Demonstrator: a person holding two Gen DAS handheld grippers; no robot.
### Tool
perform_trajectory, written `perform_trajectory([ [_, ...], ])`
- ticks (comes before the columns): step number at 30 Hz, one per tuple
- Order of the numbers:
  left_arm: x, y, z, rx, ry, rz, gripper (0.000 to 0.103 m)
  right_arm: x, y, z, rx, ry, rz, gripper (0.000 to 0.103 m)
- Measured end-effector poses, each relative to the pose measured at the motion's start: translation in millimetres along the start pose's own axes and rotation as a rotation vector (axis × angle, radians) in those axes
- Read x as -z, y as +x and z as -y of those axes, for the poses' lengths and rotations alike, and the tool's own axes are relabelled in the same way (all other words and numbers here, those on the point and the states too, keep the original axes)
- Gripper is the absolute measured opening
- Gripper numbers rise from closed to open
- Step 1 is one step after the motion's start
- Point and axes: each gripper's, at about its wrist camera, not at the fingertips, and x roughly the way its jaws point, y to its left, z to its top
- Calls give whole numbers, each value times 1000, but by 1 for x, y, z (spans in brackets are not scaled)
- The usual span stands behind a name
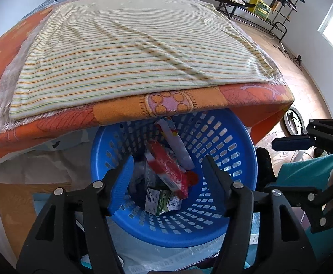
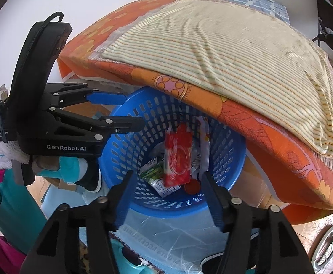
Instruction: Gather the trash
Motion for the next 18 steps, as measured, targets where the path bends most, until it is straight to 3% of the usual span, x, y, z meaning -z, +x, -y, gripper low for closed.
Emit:
perform_trajectory([
  [2,-1,-1,-4,-8,-18,4,68,0,0,1,5,4,4,74],
  [5,-3,-3,-7,-13,-39,5,69,1,-1,4,12,11,11,81],
  [9,-7,-7,-9,-25,-53,20,69,0,-4,7,26,22,25,84],
  [13,-11,-12,-9,-30,-63,38,77,-2,-6,10,42,35,37,86],
  [18,-17,-18,-9,-36,-81,46,78,-4,-9,11,80,44,53,88],
])
